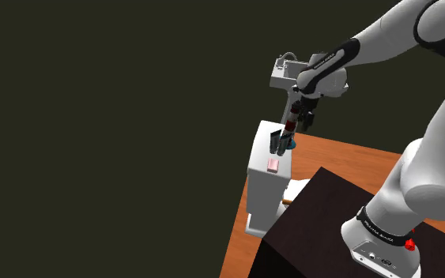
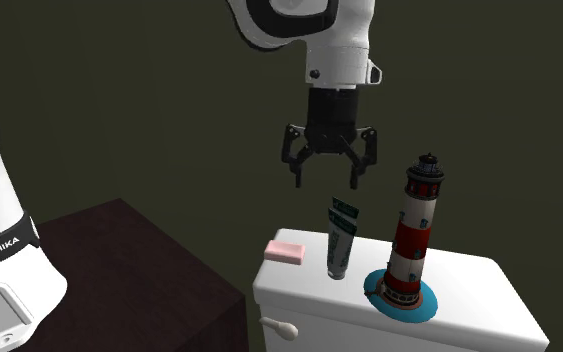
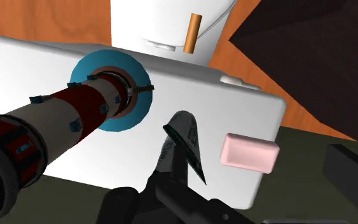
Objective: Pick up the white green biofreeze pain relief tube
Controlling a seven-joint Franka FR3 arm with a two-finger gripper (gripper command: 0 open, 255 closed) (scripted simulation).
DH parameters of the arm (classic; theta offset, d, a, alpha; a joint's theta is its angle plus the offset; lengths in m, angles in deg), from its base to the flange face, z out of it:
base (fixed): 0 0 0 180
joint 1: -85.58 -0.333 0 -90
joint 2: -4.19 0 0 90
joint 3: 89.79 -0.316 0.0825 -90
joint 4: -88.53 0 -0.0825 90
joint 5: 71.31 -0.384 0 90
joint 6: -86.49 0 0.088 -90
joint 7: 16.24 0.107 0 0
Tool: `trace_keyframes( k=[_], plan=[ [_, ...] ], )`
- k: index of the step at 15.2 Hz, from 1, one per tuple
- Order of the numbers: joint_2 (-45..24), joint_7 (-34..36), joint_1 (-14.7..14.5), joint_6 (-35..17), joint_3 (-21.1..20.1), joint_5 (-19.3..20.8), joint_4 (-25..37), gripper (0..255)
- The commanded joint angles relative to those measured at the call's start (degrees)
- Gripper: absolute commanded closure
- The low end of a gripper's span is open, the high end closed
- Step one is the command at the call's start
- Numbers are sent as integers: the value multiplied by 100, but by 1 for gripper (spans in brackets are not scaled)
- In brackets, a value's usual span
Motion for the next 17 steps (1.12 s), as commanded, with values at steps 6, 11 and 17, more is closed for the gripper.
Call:
trace_keyframes(
  k=[6, 11, 17],
  plan=[
    [-1700, -1856, 719, -364, -616, -1315, 1087, 0],
    [-2023, -2018, 870, -645, -812, -1573, 1095, 0],
    [-2193, -2103, 956, -777, -915, -1702, 1120, 255]
  ],
)
